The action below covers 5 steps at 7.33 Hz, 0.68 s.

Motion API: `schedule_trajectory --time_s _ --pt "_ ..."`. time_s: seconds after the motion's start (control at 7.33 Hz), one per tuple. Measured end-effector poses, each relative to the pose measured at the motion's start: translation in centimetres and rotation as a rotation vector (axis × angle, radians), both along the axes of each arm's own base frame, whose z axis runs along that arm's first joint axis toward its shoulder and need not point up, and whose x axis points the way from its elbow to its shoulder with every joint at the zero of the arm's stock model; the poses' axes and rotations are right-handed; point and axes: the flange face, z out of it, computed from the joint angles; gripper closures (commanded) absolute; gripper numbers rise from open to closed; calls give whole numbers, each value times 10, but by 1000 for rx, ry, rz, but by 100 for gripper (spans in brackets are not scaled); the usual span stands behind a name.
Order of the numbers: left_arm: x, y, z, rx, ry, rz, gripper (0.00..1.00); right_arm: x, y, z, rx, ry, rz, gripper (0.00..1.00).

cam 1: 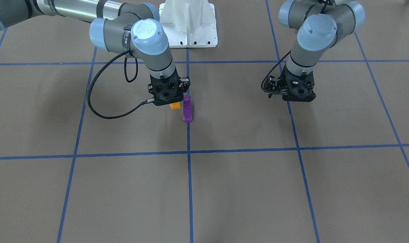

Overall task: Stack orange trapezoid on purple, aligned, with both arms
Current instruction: 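Carry the orange block over the purple block while the left arm withdraws, then lower and align the orange block onto the purple block with the right gripper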

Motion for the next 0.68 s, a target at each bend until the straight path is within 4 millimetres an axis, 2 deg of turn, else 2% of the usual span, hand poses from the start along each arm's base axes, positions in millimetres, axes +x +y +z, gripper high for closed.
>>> schedule_trajectory --time_s 0.27,0.68 --pt "-16 -2 18 -3 -8 27 0 -26 0 -20 -25 9 35 100" --pt "-18 -2 23 -5 -11 33 0 -42 13 -22 -26 25 41 100"
